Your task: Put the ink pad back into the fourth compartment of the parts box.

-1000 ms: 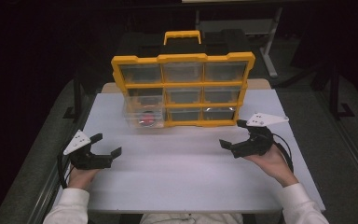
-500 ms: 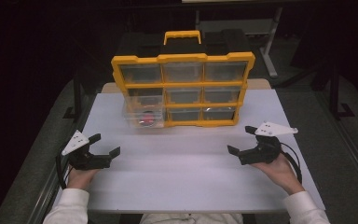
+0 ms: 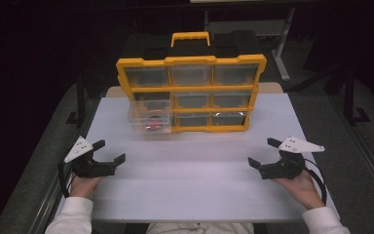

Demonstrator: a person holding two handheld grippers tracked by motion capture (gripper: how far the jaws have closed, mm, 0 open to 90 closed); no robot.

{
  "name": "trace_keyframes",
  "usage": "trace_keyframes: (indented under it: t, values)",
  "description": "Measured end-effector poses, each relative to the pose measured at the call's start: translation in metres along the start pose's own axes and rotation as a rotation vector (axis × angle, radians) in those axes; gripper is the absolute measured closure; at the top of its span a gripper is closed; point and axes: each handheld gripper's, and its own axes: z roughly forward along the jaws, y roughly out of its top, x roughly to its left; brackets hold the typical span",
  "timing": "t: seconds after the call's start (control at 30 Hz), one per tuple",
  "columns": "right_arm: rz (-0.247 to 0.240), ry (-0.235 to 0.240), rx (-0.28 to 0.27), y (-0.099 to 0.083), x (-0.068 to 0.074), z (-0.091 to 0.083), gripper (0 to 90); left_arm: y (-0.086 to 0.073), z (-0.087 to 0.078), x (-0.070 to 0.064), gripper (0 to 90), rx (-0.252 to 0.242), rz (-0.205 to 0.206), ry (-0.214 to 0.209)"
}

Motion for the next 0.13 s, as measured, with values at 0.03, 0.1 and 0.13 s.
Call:
trace_keyframes:
  t: [0.03,0.1,0.13]
  values:
    - [0.000,-0.002,0.000,-0.0013,-0.0002,-0.0005,0.0,0.0001,-0.0001,0.0001,0.0,-0.001,-0.001,0.000]
    - [-0.002,-0.009,0.004,-0.0034,-0.0004,-0.0010,0.0,0.0002,-0.0003,0.0004,0.0,-0.003,-0.001,0.000]
    - [-0.006,-0.015,0.010,-0.0043,-0.0001,-0.0013,0.0,0.0003,-0.0005,0.0004,0.0,-0.005,-0.001,0.000]
